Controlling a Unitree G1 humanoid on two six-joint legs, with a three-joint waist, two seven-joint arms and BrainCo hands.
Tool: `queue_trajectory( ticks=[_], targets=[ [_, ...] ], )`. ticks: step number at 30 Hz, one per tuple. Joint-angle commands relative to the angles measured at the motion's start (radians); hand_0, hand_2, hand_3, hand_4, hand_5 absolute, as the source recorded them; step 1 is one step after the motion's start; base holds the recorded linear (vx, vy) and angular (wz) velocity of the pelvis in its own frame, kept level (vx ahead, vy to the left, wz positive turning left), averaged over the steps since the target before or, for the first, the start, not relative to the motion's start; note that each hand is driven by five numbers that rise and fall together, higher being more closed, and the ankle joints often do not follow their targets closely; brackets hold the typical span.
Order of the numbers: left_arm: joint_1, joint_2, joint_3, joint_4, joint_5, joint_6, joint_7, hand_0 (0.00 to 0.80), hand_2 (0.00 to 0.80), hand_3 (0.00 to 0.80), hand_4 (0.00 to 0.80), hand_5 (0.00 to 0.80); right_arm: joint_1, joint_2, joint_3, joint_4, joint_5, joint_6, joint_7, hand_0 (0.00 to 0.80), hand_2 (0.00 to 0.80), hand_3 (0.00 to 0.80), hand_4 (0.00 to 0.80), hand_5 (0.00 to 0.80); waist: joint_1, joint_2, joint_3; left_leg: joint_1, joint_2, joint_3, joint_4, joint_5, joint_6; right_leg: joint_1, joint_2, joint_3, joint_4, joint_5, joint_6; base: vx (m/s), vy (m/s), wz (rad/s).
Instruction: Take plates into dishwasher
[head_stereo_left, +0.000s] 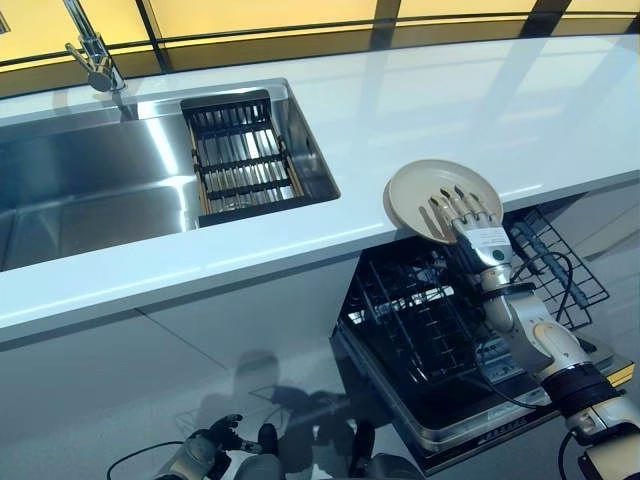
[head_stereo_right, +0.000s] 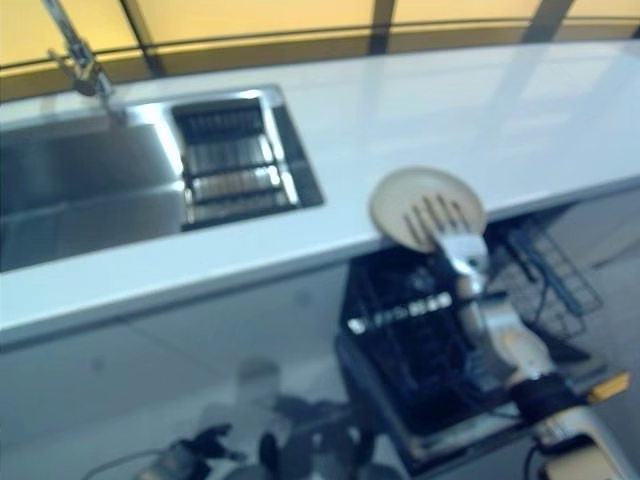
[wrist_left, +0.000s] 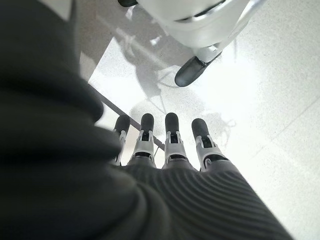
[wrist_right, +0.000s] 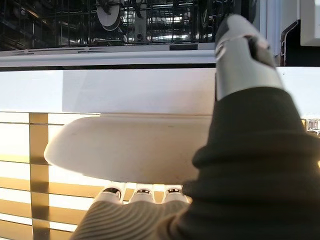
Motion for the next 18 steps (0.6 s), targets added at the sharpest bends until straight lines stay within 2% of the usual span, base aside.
queue_trajectory(
  ticks=[1, 2, 3, 4, 5, 8, 9, 11, 13, 18],
  targets=[
    [-0.051, 0.002, -0.028, 0.020, 0.033, -0.014, -0.002, 0.000, 0.000, 0.000, 0.000, 0.000, -0.109, -0.013, 0.026, 0.009, -0.004, -0.010, -0.016, 0.000, 0.000, 0.000, 0.000, 0.000, 0.023, -0.004, -0.005, -0.014, -0.052, 0.032, -0.002, -0.059, 0.072, -0.008, 0.018, 0.034, 0.112, -0.095, 0.050, 0.000, 0.000, 0.00],
    [-0.051, 0.002, -0.028, 0.021, 0.034, -0.016, -0.002, 0.000, 0.000, 0.000, 0.000, 0.000, -0.110, -0.013, 0.026, 0.010, -0.003, -0.010, -0.015, 0.000, 0.000, 0.000, 0.000, 0.000, 0.023, -0.004, -0.005, -0.014, -0.051, 0.032, -0.002, -0.058, 0.072, -0.007, 0.018, 0.034, 0.112, -0.095, 0.051, 0.000, 0.000, 0.00],
    [-0.052, 0.001, -0.026, 0.025, 0.034, -0.018, -0.003, 0.000, 0.000, 0.000, 0.000, 0.000, -0.111, -0.011, 0.026, 0.009, 0.001, -0.007, -0.010, 0.122, 0.122, 0.122, 0.122, 0.122, 0.023, -0.003, -0.005, -0.014, -0.051, 0.032, -0.002, -0.058, 0.071, -0.008, 0.017, 0.034, 0.112, -0.095, 0.051, 0.000, 0.000, 0.00],
    [-0.052, 0.000, -0.027, 0.024, 0.034, -0.017, -0.002, 0.000, 0.000, 0.000, 0.000, 0.000, -0.108, -0.007, 0.027, 0.010, 0.004, -0.006, -0.016, 0.292, 0.292, 0.292, 0.292, 0.292, 0.023, -0.003, -0.005, -0.014, -0.051, 0.032, -0.002, -0.058, 0.072, -0.008, 0.017, 0.034, 0.113, -0.095, 0.050, 0.000, 0.000, 0.00],
    [-0.052, 0.000, -0.027, 0.024, 0.033, -0.017, -0.002, 0.000, 0.000, 0.000, 0.000, 0.000, -0.108, -0.007, 0.026, 0.010, 0.006, -0.006, -0.017, 0.339, 0.339, 0.339, 0.339, 0.339, 0.023, -0.003, -0.004, -0.014, -0.051, 0.032, -0.002, -0.058, 0.072, -0.008, 0.017, 0.033, 0.113, -0.095, 0.050, 0.000, 0.000, 0.00],
    [-0.046, -0.002, -0.026, 0.021, 0.034, -0.019, 0.000, 0.000, 0.000, 0.000, 0.000, 0.000, -0.103, -0.002, 0.016, 0.007, 0.010, -0.009, -0.027, 0.659, 0.659, 0.659, 0.659, 0.659, 0.025, -0.001, -0.005, -0.013, -0.052, 0.030, -0.002, -0.059, 0.072, -0.006, 0.016, 0.033, 0.113, -0.096, 0.050, 0.000, 0.000, 0.00],
    [-0.044, -0.003, -0.026, 0.018, 0.034, -0.017, 0.000, 0.000, 0.000, 0.000, 0.000, 0.000, -0.102, 0.000, 0.014, 0.007, 0.013, -0.008, -0.029, 0.744, 0.744, 0.744, 0.744, 0.744, 0.025, 0.000, -0.005, -0.013, -0.052, 0.030, -0.002, -0.059, 0.072, -0.006, 0.016, 0.033, 0.114, -0.097, 0.050, 0.000, 0.000, 0.00],
    [-0.044, -0.003, -0.024, 0.016, 0.035, -0.017, -0.001, 0.000, 0.000, 0.000, 0.000, 0.000, -0.102, 0.005, 0.008, 0.005, 0.011, -0.012, -0.031, 0.753, 0.753, 0.753, 0.753, 0.753, 0.025, 0.002, -0.005, -0.015, -0.053, 0.028, -0.002, -0.059, 0.072, -0.008, 0.015, 0.033, 0.114, -0.096, 0.050, 0.000, 0.000, 0.00],
    [-0.043, -0.004, -0.026, 0.015, 0.033, -0.016, 0.000, 0.000, 0.000, 0.000, 0.000, 0.000, -0.103, 0.006, 0.007, 0.003, 0.009, -0.018, -0.038, 0.800, 0.800, 0.800, 0.800, 0.800, 0.025, 0.002, -0.006, -0.016, -0.054, 0.027, -0.002, -0.059, 0.073, -0.008, 0.015, 0.033, 0.114, -0.096, 0.050, 0.000, 0.000, 0.00],
    [-0.041, -0.006, -0.022, 0.016, 0.032, -0.017, -0.001, 0.000, 0.000, 0.000, 0.000, 0.000, -0.098, 0.007, -0.001, -0.012, 0.017, -0.028, -0.045, 0.800, 0.800, 0.800, 0.800, 0.800, 0.024, 0.003, -0.006, -0.013, -0.054, 0.029, -0.002, -0.061, 0.073, -0.010, 0.013, 0.032, 0.118, -0.097, 0.052, 0.001, 0.001, 0.01]
  ],
)
